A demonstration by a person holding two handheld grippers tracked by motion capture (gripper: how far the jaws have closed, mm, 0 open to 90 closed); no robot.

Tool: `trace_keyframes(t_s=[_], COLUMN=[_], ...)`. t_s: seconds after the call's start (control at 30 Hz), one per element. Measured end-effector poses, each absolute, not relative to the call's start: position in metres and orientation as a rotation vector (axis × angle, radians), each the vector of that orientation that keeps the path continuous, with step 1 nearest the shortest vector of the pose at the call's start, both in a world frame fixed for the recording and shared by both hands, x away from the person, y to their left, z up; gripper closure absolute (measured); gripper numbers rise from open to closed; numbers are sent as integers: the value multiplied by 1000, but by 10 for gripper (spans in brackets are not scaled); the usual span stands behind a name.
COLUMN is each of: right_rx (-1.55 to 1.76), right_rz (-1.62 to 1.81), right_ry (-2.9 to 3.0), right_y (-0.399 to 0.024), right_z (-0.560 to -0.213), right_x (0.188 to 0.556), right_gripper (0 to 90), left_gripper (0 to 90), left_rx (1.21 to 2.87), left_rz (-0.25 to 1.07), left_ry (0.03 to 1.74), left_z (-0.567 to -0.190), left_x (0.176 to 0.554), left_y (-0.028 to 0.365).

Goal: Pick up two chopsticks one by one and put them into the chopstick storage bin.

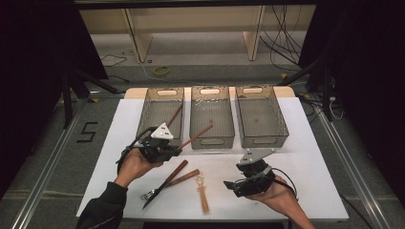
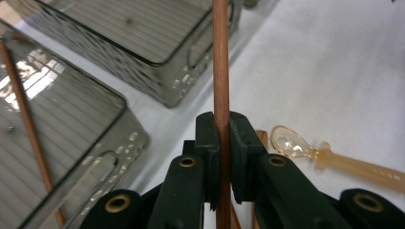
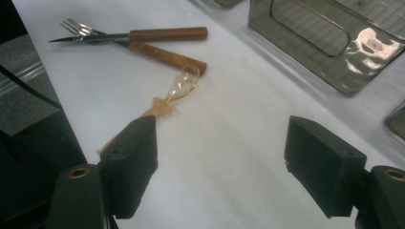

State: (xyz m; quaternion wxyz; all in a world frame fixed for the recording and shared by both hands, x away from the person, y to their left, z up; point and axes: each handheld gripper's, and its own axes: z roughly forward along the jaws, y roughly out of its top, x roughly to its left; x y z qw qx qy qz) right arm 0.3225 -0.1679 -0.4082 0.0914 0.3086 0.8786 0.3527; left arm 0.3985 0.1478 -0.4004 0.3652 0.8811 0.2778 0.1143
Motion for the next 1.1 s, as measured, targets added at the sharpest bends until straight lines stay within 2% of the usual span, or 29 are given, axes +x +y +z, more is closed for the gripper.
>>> trace_keyframes(t_s=[0.5,1.1], right_rx=[981,985], right_rz=[1097,1083], right_ry=[2559,2574], right_y=[-174,-175], right_z=[-418,-424], right_x=[320,318], right_gripper=[269,257], left_gripper=[831,829], left_rx=[2152,2105], left_rz=[385,430], left_ry=[906,1098], left_z=[-376,-393], left_x=[453,514], left_y=[176,192])
